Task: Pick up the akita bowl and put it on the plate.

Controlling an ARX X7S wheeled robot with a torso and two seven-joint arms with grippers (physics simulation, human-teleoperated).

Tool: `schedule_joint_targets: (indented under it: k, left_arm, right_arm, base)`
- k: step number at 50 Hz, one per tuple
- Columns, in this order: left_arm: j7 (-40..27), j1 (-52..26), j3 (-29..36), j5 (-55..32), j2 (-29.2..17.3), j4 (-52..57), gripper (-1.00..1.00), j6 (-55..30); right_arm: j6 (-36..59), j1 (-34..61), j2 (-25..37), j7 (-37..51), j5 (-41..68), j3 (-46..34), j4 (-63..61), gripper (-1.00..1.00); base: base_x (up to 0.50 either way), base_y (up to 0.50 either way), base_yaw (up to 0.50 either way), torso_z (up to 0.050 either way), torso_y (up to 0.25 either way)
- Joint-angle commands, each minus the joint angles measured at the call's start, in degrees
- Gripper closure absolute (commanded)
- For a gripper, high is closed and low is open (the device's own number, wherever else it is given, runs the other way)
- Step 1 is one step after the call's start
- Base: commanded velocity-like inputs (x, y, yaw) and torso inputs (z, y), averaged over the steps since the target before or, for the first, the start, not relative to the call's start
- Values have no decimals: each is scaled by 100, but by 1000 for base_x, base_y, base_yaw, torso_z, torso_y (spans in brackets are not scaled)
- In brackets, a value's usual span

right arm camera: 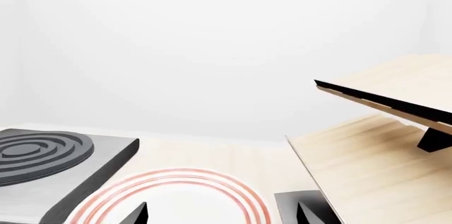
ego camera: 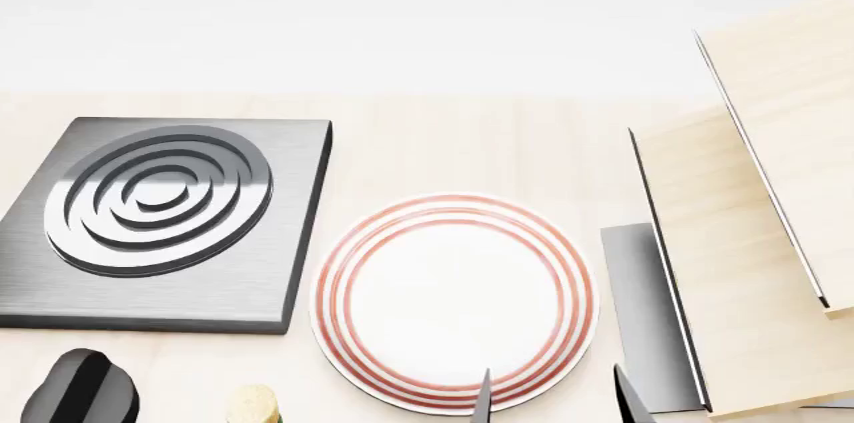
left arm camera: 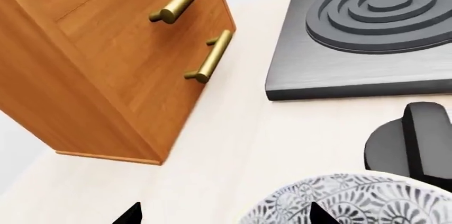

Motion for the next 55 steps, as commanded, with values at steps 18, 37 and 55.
schedule_joint_targets:
  k: [18,37,55]
  left_arm:
    - [301,244,-360,-413,35,-49,-100,-228]
    - [376,379,-394,-442,79,-259,-100,-139]
    - [431,547,-414,-445,79,-398,-100,-85]
  right_arm:
    - [-17,28,23,40,23,-49,30,-100]
    - [-54,30,39,61,35,-84,57,-100]
    - [-69,12,65,99,33,-113,30,-100]
  base:
    - [0,0,0,0,0]
    - [0,0,0,0,0]
    - [0,0,0,0,0]
